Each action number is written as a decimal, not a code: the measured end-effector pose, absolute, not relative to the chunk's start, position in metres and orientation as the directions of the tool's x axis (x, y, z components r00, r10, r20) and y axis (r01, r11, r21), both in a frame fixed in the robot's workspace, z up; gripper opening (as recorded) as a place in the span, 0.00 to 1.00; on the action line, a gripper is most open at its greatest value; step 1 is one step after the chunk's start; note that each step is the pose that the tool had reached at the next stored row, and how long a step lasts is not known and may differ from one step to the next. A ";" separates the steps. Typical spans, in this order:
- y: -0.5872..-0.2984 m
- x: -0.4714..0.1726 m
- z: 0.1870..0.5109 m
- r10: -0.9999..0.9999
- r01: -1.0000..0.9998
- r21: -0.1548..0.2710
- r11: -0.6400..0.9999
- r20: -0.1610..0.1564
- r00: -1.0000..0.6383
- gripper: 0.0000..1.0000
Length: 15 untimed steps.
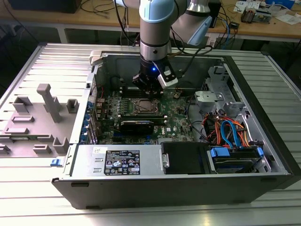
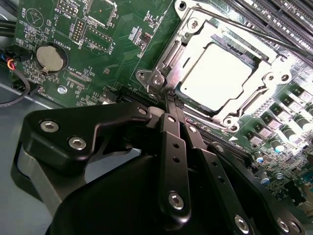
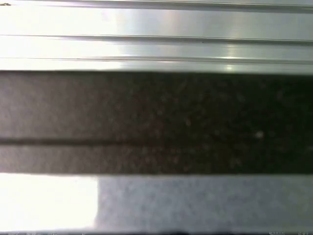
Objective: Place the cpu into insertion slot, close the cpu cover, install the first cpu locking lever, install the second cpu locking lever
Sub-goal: 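Install the second cpu locking lever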
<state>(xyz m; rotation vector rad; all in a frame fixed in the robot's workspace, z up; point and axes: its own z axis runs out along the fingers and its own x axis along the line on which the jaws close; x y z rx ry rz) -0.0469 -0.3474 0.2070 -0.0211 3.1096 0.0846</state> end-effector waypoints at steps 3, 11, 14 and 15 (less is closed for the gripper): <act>-0.347 -0.047 0.207 -0.013 -0.014 0.054 0.998 -0.031 -0.999 0.11; -0.352 -0.047 0.207 -0.013 -0.014 0.054 0.998 -0.031 -0.999 0.11; -0.353 -0.047 0.209 -0.013 -0.014 0.054 0.998 -0.031 -0.999 0.11; -0.353 -0.047 0.209 -0.013 -0.014 0.053 0.998 -0.031 -0.999 0.11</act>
